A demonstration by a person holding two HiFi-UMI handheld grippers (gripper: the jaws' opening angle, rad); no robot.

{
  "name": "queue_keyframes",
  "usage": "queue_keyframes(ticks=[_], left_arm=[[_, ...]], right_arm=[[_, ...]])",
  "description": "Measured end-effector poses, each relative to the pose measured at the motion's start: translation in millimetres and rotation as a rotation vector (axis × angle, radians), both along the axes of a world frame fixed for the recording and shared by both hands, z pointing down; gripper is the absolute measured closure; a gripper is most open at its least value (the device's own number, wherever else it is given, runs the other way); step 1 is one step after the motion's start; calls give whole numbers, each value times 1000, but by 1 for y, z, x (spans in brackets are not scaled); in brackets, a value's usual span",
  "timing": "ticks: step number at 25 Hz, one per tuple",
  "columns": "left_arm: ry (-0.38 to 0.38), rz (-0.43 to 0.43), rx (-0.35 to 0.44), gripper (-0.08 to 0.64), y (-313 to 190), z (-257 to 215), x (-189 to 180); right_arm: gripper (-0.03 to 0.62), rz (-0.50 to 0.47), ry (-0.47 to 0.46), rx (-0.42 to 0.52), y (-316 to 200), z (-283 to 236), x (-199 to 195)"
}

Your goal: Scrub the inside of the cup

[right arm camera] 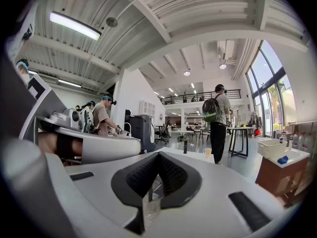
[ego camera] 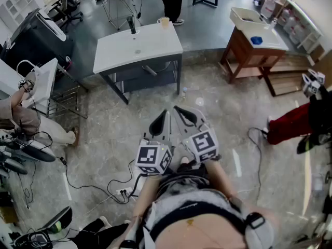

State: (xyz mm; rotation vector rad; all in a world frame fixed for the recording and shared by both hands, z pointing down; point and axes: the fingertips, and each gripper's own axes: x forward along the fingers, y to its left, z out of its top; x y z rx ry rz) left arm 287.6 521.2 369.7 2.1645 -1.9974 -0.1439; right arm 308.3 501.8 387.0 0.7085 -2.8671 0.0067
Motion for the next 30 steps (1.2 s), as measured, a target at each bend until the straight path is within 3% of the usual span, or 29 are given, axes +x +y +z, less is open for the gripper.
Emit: queue_keyframes(ticks=[7,15,22,30], left_arm=[[-1,-2,24,545,1,-1,15],[-1,-42,27,545,3,5,23],[-2,-68,3,545,-13,8,-2],[-5,-22,16,545,-59,1,-54]], right_arm=[[592,-6,-54,-28,-2,-3,17],[592,-76,-81,-16,-7,10,24],[591,-72,-93,-61,-24,10,5],[591,-39,-104,-33,-64,-1,-40]])
